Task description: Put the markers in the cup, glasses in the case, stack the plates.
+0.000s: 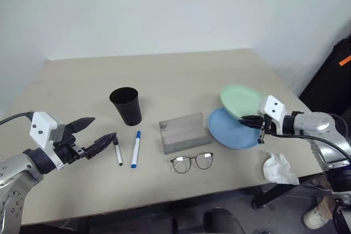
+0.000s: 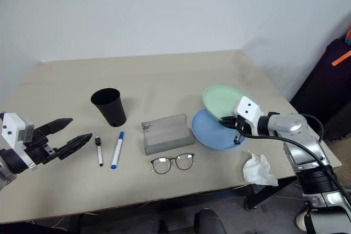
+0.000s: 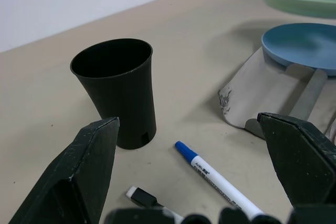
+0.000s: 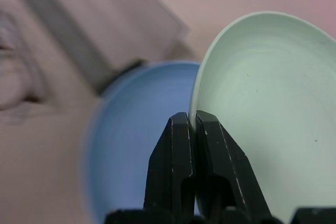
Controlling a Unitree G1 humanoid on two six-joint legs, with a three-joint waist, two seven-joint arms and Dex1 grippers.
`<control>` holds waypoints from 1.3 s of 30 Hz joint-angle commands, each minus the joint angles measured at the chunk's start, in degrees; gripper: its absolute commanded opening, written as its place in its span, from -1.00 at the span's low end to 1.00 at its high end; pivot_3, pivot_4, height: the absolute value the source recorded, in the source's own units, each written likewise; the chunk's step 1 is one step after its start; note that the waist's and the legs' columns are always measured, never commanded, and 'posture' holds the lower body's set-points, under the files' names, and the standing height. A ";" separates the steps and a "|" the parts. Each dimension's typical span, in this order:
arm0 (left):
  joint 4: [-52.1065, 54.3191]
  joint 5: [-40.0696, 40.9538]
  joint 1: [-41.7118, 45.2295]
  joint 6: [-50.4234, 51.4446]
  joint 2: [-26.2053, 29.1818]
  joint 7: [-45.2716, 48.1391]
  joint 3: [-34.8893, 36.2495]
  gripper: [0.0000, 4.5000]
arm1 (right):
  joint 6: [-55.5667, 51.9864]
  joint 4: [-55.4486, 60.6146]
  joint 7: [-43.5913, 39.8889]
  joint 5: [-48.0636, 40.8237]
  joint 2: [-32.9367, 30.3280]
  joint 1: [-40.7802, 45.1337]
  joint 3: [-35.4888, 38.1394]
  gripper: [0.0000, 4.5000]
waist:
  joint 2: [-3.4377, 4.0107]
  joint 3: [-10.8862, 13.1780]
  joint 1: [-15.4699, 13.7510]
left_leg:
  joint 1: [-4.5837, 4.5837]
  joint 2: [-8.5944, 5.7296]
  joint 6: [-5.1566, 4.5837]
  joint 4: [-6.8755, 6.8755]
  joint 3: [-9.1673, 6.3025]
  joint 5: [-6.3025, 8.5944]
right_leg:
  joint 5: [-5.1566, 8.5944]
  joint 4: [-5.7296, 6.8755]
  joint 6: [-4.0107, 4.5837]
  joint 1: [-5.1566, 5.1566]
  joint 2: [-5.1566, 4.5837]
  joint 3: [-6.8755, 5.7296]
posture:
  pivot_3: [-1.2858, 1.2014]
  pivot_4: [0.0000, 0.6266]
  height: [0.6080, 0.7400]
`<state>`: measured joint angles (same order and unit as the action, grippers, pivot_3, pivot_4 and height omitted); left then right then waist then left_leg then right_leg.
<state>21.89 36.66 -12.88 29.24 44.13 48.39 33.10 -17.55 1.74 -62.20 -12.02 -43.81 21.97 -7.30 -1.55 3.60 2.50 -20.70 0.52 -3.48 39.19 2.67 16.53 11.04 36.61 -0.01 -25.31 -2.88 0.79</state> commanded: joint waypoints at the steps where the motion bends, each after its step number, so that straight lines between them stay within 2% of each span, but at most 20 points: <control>1: 1.47 0.20 0.44 -0.74 0.25 -0.47 0.97 1.00 | -0.79 4.66 -3.68 -2.11 -1.61 -0.72 -0.19 -0.99 | 0.00 0.00 0.01 | 0.00 0.00 0.00 0.01 0.00 0.00 | 0.00 0.00 0.00 0.00 0.00 0.00 | 0.03 -1.00 0.98; 17: 2.81 2.29 -0.41 -0.26 0.27 0.29 1.73 1.00 | 9.38 -0.13 -4.07 7.70 -1.83 -1.60 -5.74 -0.99 | 0.01 0.01 0.01 | 0.01 0.02 0.04 0.03 0.05 0.01 | 0.01 0.01 0.01 -0.04 -0.03 -0.04 | 0.03 -1.00 0.98; 29: 1.58 2.90 0.30 -0.69 2.47 3.22 1.97 1.00 | 11.00 -1.28 -5.24 9.09 -1.65 -1.35 -6.01 -0.99 | 0.01 0.01 0.02 | 0.03 0.03 0.04 0.04 0.08 0.01 | 0.01 0.02 0.02 -0.03 -0.02 -0.04 | 0.03 -1.00 0.98; 34: 1.46 2.71 0.80 -0.73 2.46 3.48 1.57 1.00 | 11.84 -2.47 -4.68 9.42 -0.76 -0.16 -5.75 -0.41 | 0.01 0.01 0.03 | 0.04 0.03 0.04 0.04 0.07 0.01 | 0.01 0.02 0.02 -0.03 -0.02 -0.03 | 0.03 -1.00 0.98; 39: 1.34 2.61 1.13 -0.80 2.47 3.54 1.31 1.00 | 13.16 -4.42 -3.76 9.27 0.03 1.60 -4.96 0.39 | 0.01 0.01 0.05 | 0.04 0.02 0.04 0.04 0.09 0.01 | 0.01 0.02 0.02 -0.03 -0.02 -0.03 | 0.03 -1.00 0.98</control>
<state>22.66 39.08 -12.80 29.34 45.69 51.63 33.54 -5.47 -2.94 -66.23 -2.13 -43.69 22.08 -14.28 -1.54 3.60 2.55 -20.67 0.54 -3.44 39.23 2.76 16.54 11.05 36.63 0.01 -25.35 -2.90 0.76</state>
